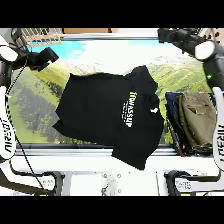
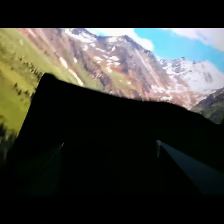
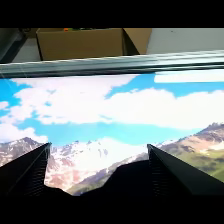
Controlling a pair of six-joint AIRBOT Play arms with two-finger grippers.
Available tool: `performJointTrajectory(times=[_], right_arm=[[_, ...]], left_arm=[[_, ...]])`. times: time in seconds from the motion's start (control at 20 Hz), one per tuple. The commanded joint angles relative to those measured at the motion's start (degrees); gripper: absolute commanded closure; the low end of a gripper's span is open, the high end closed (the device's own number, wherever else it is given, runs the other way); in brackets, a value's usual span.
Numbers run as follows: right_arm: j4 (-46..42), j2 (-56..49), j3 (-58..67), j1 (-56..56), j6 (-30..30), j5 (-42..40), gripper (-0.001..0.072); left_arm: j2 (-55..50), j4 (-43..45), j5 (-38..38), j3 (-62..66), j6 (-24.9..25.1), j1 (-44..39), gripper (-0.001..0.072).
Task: Fold the clothes and pants, and hang the long-sleeved shirts on hangers.
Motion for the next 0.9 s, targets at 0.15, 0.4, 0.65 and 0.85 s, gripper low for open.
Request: performJointTrajectory(times=[0.15,0.4,0.65,0.85], right_arm=[[-7.37,14.62,-14.21,-6.03,-1.01,21.94,0.0053],[-4.22,31.43,-39.47,-6.36,-0.98,22.88,0.0053],[1.51,40.22,-51.43,-6.36,-0.94,22.88,0.0053],[3.96,41.03,-52.43,-6.36,-0.94,22.77,0.0053]], left_arm=[[6.58,9.60,-10.75,-16.61,-0.76,7.32,0.0085],[17.09,9.40,-5.73,-44.26,-0.81,12.15,0.0085],[19.67,3.89,0.81,-58.25,-0.81,16.22,0.0085],[19.67,0.90,6.62,-61.88,-0.50,16.02,0.0086]])
